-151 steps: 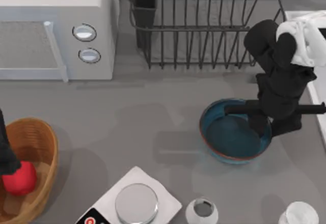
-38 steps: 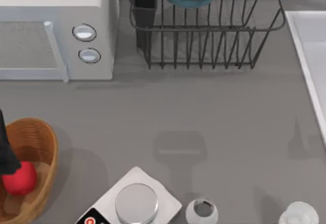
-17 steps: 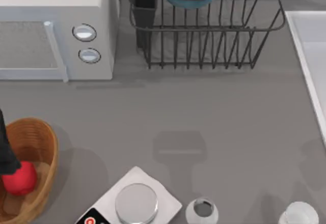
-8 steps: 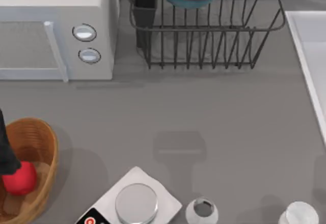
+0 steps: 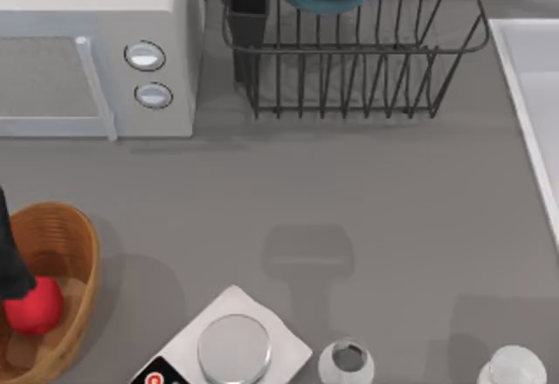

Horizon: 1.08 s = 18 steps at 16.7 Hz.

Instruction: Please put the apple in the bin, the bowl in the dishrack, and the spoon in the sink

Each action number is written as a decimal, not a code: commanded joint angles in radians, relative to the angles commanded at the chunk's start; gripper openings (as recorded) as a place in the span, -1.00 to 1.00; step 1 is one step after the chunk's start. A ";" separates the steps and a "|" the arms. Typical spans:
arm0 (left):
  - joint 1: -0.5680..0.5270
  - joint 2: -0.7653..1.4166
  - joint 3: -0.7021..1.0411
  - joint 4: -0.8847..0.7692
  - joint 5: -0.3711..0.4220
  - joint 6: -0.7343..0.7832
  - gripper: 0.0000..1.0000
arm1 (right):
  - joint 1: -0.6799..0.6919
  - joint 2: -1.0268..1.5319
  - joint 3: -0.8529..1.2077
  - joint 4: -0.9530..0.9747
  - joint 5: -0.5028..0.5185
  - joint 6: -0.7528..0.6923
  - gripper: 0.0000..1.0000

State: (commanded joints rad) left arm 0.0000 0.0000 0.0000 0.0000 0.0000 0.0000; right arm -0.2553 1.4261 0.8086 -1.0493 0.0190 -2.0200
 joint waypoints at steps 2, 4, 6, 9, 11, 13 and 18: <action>0.000 0.000 0.000 0.000 0.000 0.000 1.00 | -0.029 0.016 0.065 -0.006 -0.012 -0.096 1.00; 0.000 0.000 0.000 0.000 0.000 0.000 1.00 | -0.047 0.022 0.109 -0.003 -0.022 -0.153 1.00; 0.000 0.000 0.000 0.000 0.000 0.000 1.00 | -0.052 0.024 0.120 -0.001 -0.025 -0.167 1.00; 0.000 0.000 0.000 0.000 0.000 0.000 1.00 | -0.052 0.024 0.120 -0.001 -0.025 -0.167 1.00; 0.000 0.000 0.000 0.000 0.000 0.000 1.00 | -0.048 0.021 0.116 0.002 -0.024 -0.166 1.00; 0.000 0.000 0.000 0.000 0.000 0.000 1.00 | -0.048 0.039 0.094 0.037 -0.025 -0.163 1.00; 0.000 0.000 0.000 0.000 0.000 0.000 1.00 | -0.046 0.150 -0.029 0.284 -0.025 -0.159 1.00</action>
State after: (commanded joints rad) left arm 0.0000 0.0000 0.0000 0.0000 0.0000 0.0000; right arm -0.3018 1.5761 0.7794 -0.7657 -0.0060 -2.1789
